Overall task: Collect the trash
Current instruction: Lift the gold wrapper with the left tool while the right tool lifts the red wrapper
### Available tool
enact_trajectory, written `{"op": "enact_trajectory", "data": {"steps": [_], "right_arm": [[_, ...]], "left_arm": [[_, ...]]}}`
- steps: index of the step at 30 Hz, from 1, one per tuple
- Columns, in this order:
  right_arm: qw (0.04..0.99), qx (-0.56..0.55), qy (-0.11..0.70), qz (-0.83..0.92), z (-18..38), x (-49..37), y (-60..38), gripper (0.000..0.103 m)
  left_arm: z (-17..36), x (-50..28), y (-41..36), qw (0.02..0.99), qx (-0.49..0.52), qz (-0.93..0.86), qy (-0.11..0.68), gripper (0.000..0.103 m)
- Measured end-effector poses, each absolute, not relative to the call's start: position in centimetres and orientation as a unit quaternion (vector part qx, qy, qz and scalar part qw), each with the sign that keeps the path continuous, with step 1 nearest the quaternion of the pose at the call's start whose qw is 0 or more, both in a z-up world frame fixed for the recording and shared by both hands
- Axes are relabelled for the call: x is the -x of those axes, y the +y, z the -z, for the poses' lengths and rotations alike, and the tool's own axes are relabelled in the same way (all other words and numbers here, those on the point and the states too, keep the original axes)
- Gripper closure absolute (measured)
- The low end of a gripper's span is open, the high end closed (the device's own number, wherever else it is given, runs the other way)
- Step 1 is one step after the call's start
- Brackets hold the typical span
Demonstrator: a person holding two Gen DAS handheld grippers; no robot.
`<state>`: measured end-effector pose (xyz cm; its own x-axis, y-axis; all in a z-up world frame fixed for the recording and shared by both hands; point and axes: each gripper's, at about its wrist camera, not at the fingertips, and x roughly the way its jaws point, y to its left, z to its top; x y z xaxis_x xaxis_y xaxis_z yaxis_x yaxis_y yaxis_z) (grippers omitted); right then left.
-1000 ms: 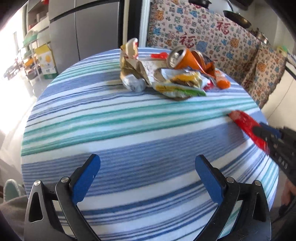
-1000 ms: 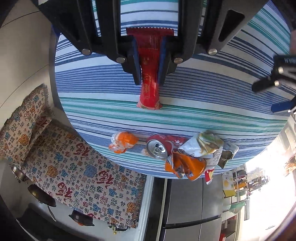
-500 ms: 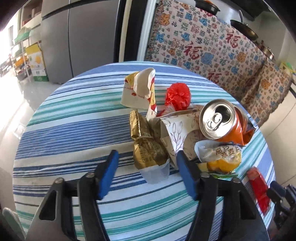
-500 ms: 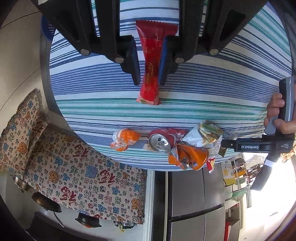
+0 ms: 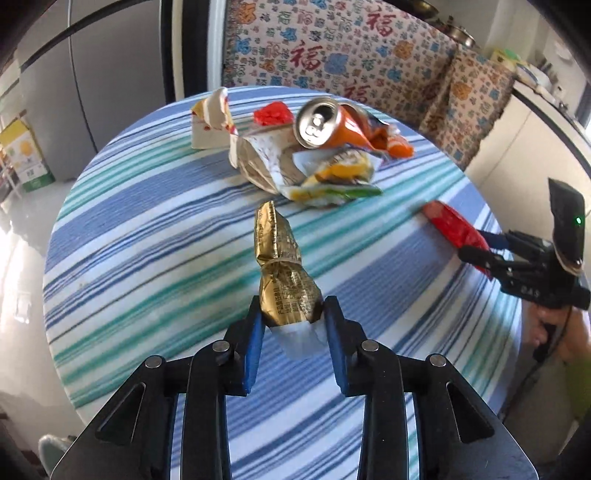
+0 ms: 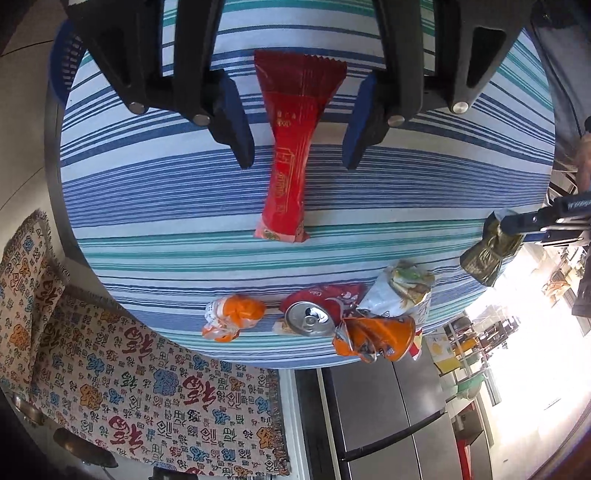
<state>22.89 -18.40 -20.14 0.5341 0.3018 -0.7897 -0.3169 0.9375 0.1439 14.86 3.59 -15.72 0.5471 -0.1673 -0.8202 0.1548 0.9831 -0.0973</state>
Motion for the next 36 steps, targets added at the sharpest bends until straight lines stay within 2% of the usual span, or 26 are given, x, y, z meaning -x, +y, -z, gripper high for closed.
{"op": "enact_trajectory", "data": {"steps": [1,3,5,7,10,14,19,22,26,33,35,36], "right_arm": [[0.872,0.007,0.456,-0.175,20.5,-23.1,-18.3,0.053],[0.874,0.015,0.455,-0.171,20.8,-23.2,-18.1,0.052],[0.873,0.022,0.456,-0.171,20.9,-23.3,-17.9,0.049],[0.875,0.024,0.452,-0.174,20.9,-23.4,-17.7,0.042],[0.877,0.044,0.447,-0.172,21.1,-23.3,-17.1,0.038],[0.876,0.056,0.449,-0.168,21.3,-23.4,-16.7,0.032],[0.858,0.043,0.480,-0.178,21.5,-24.9,-18.4,0.033],[0.848,0.017,0.495,-0.187,21.6,-25.3,-19.9,0.033],[0.841,0.049,0.503,-0.191,21.7,-25.0,-19.7,0.033],[0.854,0.027,0.474,-0.213,19.5,-24.6,-19.5,0.033],[0.853,0.030,0.476,-0.210,19.6,-24.8,-19.3,0.036],[0.851,0.032,0.481,-0.206,19.8,-25.0,-19.3,0.044]], "left_arm": [[15.8,-14.6,3.1,0.879,0.006,0.092,0.468,0.067],[16.3,-14.5,2.1,0.880,0.005,0.089,0.466,0.057],[17.0,-14.7,1.4,0.884,0.000,0.075,0.462,0.031],[17.8,-14.9,1.3,0.886,0.002,0.059,0.460,0.023],[18.7,-15.5,1.0,0.888,-0.003,0.043,0.458,0.017],[19.6,-15.8,0.9,0.890,-0.025,0.012,0.456,0.016],[19.7,-15.9,2.5,0.894,-0.018,-0.034,0.446,0.014],[20.0,-15.5,3.5,0.897,-0.014,-0.041,0.440,0.008],[20.2,-15.3,4.0,0.897,-0.014,-0.042,0.439,0.004],[18.7,-15.6,3.3,0.897,-0.021,-0.015,0.441,0.010],[18.1,-15.7,3.3,0.898,-0.013,-0.003,0.439,0.010],[17.9,-15.8,3.3,0.898,-0.012,0.000,0.440,0.010]]}}
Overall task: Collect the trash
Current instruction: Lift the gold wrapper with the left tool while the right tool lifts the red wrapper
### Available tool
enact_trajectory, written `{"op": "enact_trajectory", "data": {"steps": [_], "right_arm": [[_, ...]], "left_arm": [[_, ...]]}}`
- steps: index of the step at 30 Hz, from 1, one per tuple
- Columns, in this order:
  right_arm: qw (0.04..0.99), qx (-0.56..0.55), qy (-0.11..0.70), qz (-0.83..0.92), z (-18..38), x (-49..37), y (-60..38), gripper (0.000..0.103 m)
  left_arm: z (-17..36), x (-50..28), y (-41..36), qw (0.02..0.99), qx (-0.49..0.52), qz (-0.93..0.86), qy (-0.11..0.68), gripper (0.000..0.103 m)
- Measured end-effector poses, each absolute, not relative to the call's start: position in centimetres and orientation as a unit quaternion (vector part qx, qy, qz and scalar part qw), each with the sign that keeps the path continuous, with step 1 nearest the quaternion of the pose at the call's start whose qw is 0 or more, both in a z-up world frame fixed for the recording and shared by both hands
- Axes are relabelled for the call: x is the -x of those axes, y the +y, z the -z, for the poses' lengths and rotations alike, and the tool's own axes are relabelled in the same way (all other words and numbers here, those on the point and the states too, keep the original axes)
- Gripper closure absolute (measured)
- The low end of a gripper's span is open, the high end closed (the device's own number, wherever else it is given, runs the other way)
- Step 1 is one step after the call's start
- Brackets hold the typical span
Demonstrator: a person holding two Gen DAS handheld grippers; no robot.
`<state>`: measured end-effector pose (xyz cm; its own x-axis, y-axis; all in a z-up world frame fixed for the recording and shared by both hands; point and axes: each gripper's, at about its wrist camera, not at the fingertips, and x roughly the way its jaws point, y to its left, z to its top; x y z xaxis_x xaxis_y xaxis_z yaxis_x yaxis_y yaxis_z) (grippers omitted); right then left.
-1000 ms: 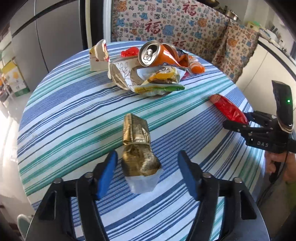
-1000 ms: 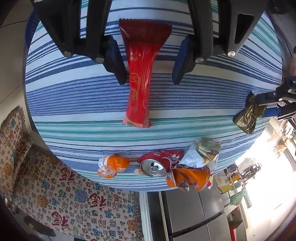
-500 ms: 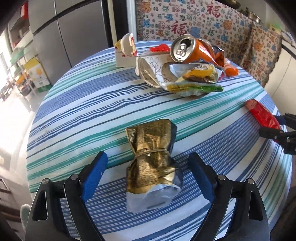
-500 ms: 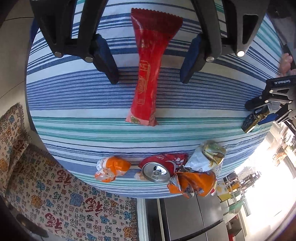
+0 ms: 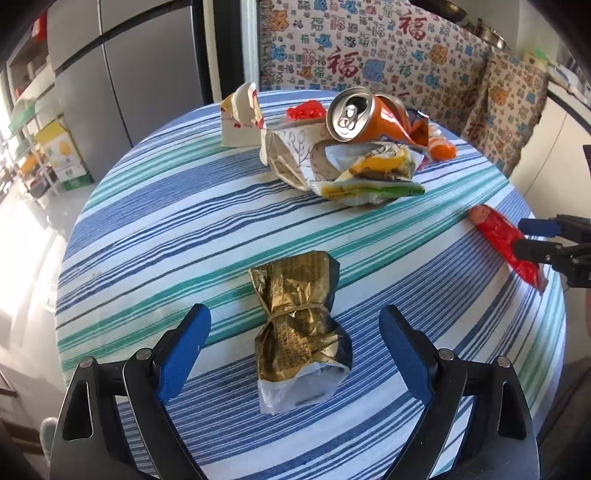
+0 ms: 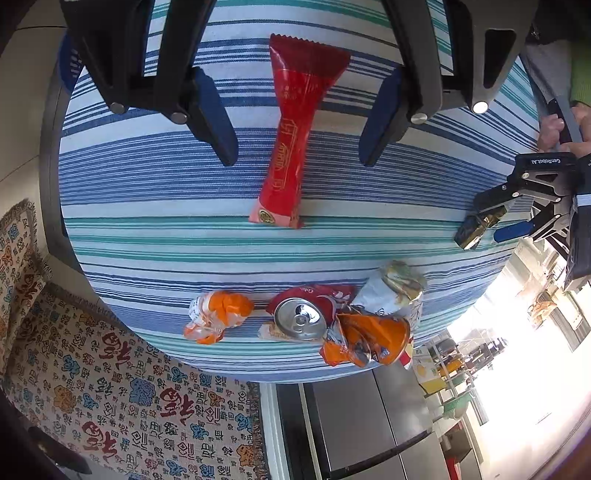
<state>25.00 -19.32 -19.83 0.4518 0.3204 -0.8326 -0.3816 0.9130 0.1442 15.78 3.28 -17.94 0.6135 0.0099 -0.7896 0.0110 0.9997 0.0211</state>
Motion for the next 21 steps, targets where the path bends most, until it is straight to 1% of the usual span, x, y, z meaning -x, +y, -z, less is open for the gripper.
{"op": "enact_trajectory", "data": {"steps": [1,3,5,6,7,8,13,21], "right_arm": [[0.849,0.030,0.486,-0.205,20.1,-25.2,-19.3,0.051],[0.846,0.028,0.491,-0.203,20.5,-25.4,-19.3,0.057],[0.847,0.027,0.491,-0.202,20.7,-25.4,-19.3,0.070],[0.848,0.025,0.491,-0.198,20.7,-25.4,-19.4,0.087],[0.851,0.025,0.487,-0.195,20.5,-25.2,-19.4,0.088],[0.853,0.023,0.483,-0.196,20.2,-25.1,-19.5,0.089],[0.867,0.003,0.458,-0.198,18.5,-24.2,-20.5,0.090],[0.873,-0.017,0.451,-0.186,18.0,-23.6,-22.9,0.090]], "left_arm": [[17.8,-15.9,3.2,0.898,-0.016,0.001,0.440,0.011],[17.9,-16.2,2.7,0.896,-0.037,-0.001,0.443,0.014],[18.2,-16.6,2.1,0.892,-0.056,-0.002,0.448,0.024],[18.3,-16.5,1.9,0.892,-0.058,0.000,0.449,0.037],[18.3,-16.4,1.7,0.892,-0.058,0.003,0.449,0.047],[18.3,-16.4,1.6,0.891,-0.055,0.006,0.450,0.065],[17.3,-15.5,0.9,0.901,-0.049,0.016,0.430,0.069],[16.1,-15.3,-1.9,0.909,-0.072,0.020,0.409,0.070]]}}
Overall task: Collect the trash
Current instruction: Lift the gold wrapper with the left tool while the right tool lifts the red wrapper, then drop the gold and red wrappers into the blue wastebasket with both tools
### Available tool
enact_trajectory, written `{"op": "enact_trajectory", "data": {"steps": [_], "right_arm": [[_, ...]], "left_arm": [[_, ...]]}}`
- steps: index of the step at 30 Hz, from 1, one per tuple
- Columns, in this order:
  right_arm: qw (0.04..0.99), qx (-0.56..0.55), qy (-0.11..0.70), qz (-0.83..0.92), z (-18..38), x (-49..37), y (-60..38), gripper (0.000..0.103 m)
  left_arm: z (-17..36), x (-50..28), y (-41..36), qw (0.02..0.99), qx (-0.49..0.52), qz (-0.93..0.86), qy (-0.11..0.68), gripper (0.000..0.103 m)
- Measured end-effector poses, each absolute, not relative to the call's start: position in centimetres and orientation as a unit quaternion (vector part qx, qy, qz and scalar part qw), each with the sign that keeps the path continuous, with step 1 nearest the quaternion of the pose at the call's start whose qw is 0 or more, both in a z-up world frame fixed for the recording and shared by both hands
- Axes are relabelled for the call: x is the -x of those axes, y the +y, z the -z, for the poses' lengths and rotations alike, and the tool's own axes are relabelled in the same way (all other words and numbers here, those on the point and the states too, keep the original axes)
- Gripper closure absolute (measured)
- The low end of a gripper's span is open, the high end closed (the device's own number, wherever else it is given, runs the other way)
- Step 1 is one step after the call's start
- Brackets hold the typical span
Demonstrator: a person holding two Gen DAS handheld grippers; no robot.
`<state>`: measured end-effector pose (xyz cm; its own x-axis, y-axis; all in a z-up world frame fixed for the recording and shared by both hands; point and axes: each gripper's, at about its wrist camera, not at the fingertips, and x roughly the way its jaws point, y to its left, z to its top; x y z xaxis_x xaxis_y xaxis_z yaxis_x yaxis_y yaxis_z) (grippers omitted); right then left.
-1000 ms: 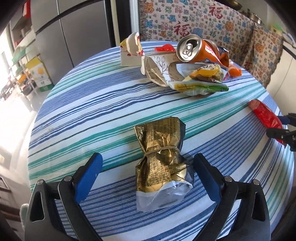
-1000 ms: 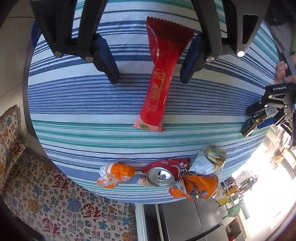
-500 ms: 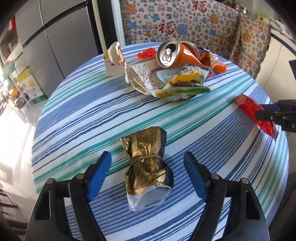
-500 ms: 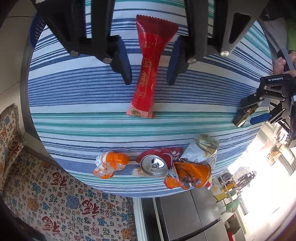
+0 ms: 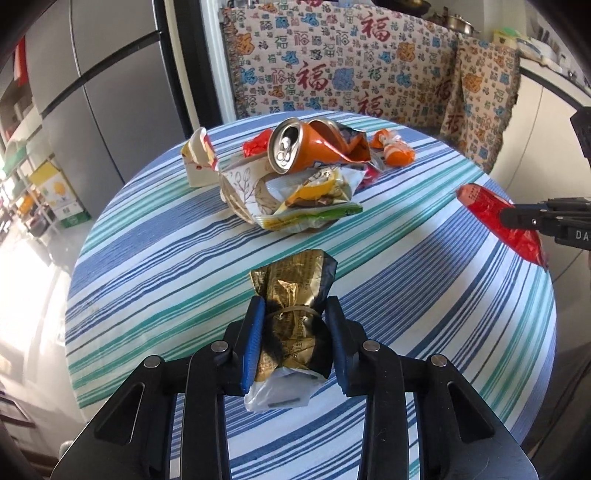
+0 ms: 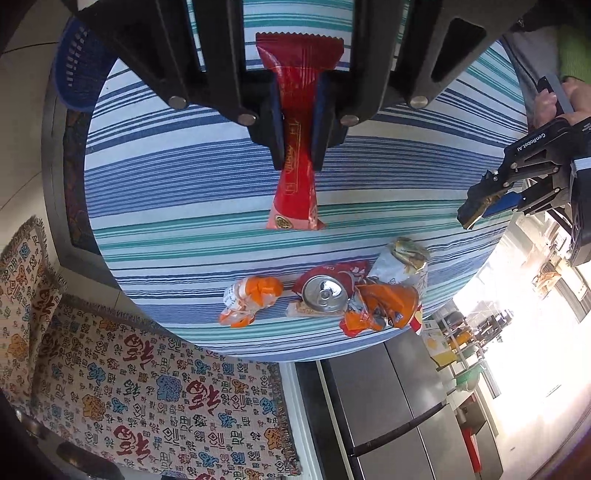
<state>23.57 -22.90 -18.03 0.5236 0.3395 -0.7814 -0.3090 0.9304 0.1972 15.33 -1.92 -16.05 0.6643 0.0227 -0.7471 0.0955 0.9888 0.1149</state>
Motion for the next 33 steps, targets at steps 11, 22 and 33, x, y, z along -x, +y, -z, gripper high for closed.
{"op": "enact_trajectory", "data": {"steps": [11,22,33], "right_arm": [[0.883,-0.039,0.441,-0.155,17.2,-21.9,-27.2,0.090],[0.899,-0.108,0.425,-0.017,16.6,-19.6,-41.1,0.090],[0.879,-0.168,0.437,0.093,19.7,-16.1,-54.5,0.090]], "left_arm": [[14.7,-15.8,-6.5,0.912,-0.080,0.053,0.398,0.070],[14.0,-15.7,-20.0,0.894,-0.065,0.188,0.402,0.070],[15.9,-17.4,-35.9,0.842,-0.044,0.316,0.435,0.070]]}}
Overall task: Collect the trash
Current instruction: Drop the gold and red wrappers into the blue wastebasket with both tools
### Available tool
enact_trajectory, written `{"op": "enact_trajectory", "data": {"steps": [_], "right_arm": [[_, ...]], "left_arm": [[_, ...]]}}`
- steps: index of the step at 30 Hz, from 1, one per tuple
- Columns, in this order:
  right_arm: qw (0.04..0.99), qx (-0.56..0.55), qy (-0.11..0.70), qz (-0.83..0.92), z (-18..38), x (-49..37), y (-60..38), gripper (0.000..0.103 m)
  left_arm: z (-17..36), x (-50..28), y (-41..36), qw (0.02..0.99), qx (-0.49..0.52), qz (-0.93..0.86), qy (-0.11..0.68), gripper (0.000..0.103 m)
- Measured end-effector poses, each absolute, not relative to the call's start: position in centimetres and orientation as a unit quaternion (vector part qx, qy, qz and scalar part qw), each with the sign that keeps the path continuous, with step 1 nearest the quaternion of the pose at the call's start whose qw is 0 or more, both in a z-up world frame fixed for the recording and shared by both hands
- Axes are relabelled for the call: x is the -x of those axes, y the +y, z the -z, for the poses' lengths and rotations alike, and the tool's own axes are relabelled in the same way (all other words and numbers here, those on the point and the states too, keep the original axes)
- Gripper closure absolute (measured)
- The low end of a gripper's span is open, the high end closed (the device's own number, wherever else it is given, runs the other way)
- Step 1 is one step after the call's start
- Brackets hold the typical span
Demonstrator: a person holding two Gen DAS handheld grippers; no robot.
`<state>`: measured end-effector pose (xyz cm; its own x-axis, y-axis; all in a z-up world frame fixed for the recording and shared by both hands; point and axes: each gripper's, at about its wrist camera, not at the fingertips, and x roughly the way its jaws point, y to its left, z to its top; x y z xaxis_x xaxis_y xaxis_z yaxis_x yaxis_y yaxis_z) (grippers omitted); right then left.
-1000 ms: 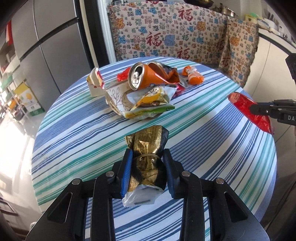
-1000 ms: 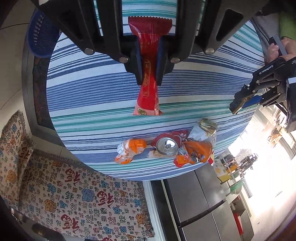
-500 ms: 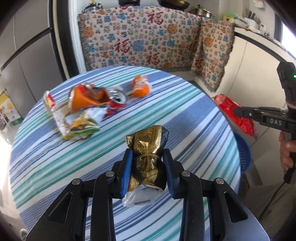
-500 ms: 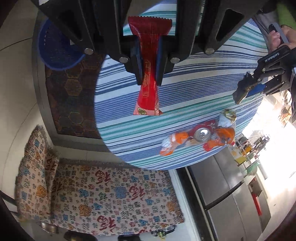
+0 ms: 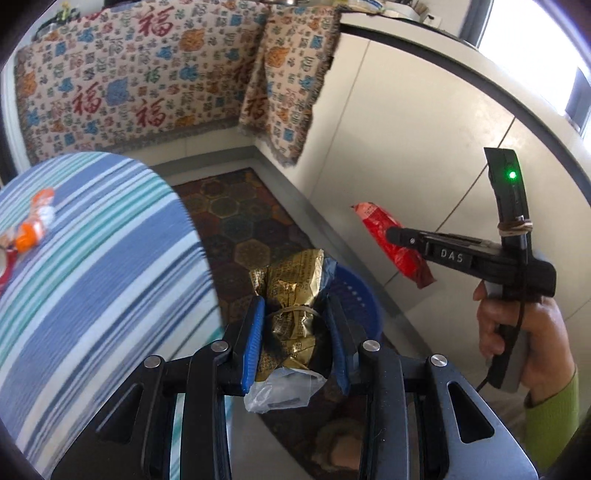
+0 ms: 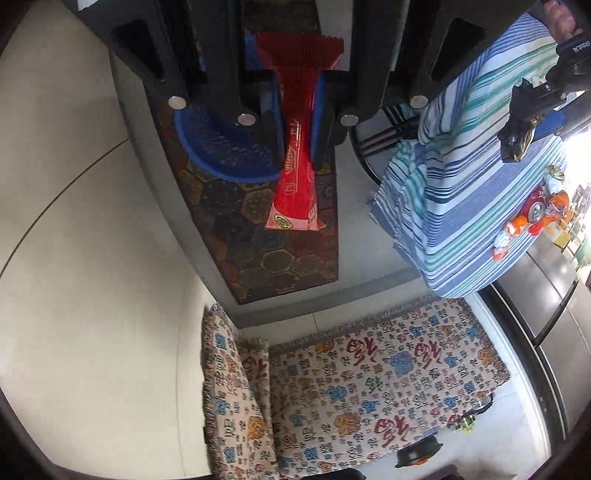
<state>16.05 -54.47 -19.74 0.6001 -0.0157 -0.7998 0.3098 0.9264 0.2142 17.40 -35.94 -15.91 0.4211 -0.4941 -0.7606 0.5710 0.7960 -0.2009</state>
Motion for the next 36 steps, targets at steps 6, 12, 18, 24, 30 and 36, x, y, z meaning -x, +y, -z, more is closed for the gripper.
{"op": "enact_trajectory", "data": {"steps": [6,12,18,24,30,36], "right_arm": [[0.869,-0.187,0.444,0.111,21.2,-15.7,-57.9,0.090],[0.862,-0.205,0.449,0.115,22.3,-16.0,-59.6,0.090],[0.860,-0.214,0.449,0.115,22.6,-16.4,-60.1,0.090],[0.857,-0.226,0.447,0.119,22.9,-16.3,-60.6,0.089],[0.855,-0.239,0.445,0.120,23.1,-16.5,-61.1,0.064],[0.864,-0.249,0.414,0.143,21.9,-15.5,-62.0,0.058]], "left_arm": [[18.9,-20.2,-41.5,0.815,-0.031,0.347,0.463,0.070],[21.4,-22.3,-44.1,0.809,-0.040,0.345,0.475,0.070],[22.5,-22.7,-45.4,0.808,-0.048,0.344,0.476,0.069],[23.7,-23.1,-46.4,0.803,-0.054,0.350,0.479,0.069],[24.9,-23.5,-47.3,0.800,-0.055,0.358,0.478,0.041],[25.3,-23.8,-47.4,0.798,-0.037,0.362,0.481,0.036]]}}
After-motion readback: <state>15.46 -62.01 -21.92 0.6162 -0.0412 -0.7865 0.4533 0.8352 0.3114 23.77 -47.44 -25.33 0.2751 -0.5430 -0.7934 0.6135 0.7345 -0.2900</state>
